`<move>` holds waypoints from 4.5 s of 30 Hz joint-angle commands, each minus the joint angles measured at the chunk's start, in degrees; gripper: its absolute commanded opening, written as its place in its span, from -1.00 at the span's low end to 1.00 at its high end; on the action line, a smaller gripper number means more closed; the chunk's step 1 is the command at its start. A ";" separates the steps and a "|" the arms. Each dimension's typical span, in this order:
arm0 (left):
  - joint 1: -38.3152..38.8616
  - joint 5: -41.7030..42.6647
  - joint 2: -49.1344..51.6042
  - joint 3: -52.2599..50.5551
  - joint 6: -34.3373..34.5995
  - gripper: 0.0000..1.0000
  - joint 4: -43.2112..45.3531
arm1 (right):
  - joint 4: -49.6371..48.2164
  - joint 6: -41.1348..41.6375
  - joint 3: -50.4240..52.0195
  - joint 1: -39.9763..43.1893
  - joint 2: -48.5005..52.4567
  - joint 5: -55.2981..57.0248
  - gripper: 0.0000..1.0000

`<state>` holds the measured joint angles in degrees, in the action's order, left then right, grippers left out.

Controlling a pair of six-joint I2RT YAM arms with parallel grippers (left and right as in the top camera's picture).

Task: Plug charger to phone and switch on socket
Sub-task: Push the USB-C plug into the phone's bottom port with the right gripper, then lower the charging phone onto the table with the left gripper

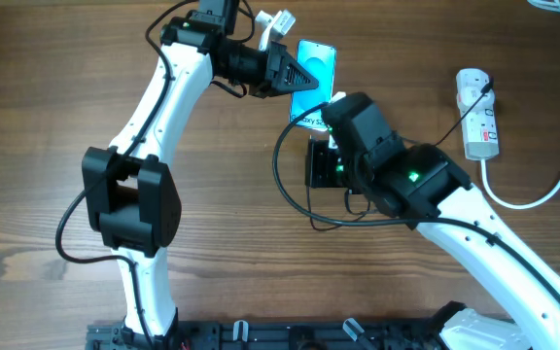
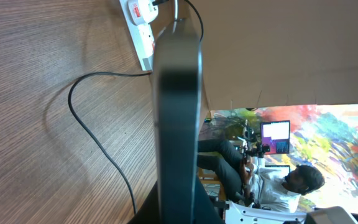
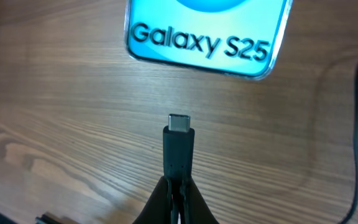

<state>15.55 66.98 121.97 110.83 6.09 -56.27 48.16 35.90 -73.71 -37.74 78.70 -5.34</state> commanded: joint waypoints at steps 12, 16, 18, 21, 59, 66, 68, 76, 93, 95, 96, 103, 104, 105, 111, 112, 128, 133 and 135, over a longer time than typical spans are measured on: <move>-0.61 1.55 -5.05 0.28 -4.39 -0.92 -0.24 | -0.37 -3.52 -1.27 1.86 3.41 -3.56 -0.91; -0.28 1.33 -5.07 0.28 -4.39 -0.92 -0.87 | -1.20 -3.54 -1.27 2.73 3.41 -3.61 -0.91; -0.02 1.31 -5.07 0.28 -4.39 -0.92 -0.92 | -1.57 -3.54 -1.27 2.73 3.41 -3.63 -0.91; 0.04 1.27 -5.07 0.28 -4.39 -0.92 -0.94 | -2.71 -3.50 -1.27 2.73 3.41 -4.31 -0.91; 0.59 2.58 -5.07 0.28 -4.22 -0.92 -1.60 | -2.47 -2.89 -1.27 2.73 3.50 -5.07 -0.91; 0.59 2.58 -5.07 0.28 -4.24 -0.92 -1.62 | -2.56 -2.82 -1.27 2.73 3.50 -2.80 -0.91; 0.59 2.58 -5.07 0.28 -4.24 -0.92 -1.60 | -2.62 -2.82 -1.27 2.73 3.50 -2.43 -0.91; 0.59 2.60 -5.07 0.28 -4.22 -0.92 -1.62 | -3.98 -2.69 -1.27 2.73 3.50 -2.47 -0.91; 0.79 2.64 -5.07 0.28 -4.20 -0.92 -2.49 | -3.08 -2.34 -1.27 2.73 3.50 -1.99 -0.91; 0.79 2.64 -5.07 0.28 -4.22 -0.92 -2.67 | -2.73 -2.32 -1.27 2.73 3.50 -1.70 -0.91; 0.79 2.64 -5.07 0.28 -4.22 -0.92 -2.67 | -2.64 -2.32 -1.27 2.73 3.50 -1.55 -0.91; 0.79 2.64 -5.07 0.28 -4.42 -0.92 -2.64 | -3.17 0.31 -1.27 2.73 3.50 -1.79 -0.91; 0.79 2.62 -5.07 0.28 -4.42 -0.92 -2.64 | -3.61 0.28 -1.27 2.73 3.50 -2.05 -0.91; 0.79 2.62 -5.07 0.28 -4.42 -0.92 -2.62 | -3.93 0.33 -1.29 2.73 3.50 -2.05 -0.91; 0.79 2.56 -5.07 0.28 -5.90 -0.92 -2.69 | -4.44 0.70 -1.29 3.34 3.50 -2.01 -0.91; 0.79 2.56 -5.07 0.28 -5.90 -0.92 -2.69 | -4.46 0.68 -1.29 3.65 3.50 -2.03 -0.91; 0.85 2.56 -5.07 0.28 -5.90 -0.92 -3.32 | -8.57 -3.41 -1.46 5.20 3.48 0.42 -0.91; 0.83 2.40 -5.07 0.28 -5.88 -0.92 -3.34 | -8.33 -4.66 -2.21 5.20 3.48 0.59 -0.79; 0.83 1.31 -5.07 0.28 -5.73 -0.92 -3.32 | -7.67 -4.63 -2.21 5.18 3.43 -0.13 -0.41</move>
<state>15.40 66.76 119.13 110.85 1.48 -58.22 42.50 32.80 -73.65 -34.35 82.19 -10.22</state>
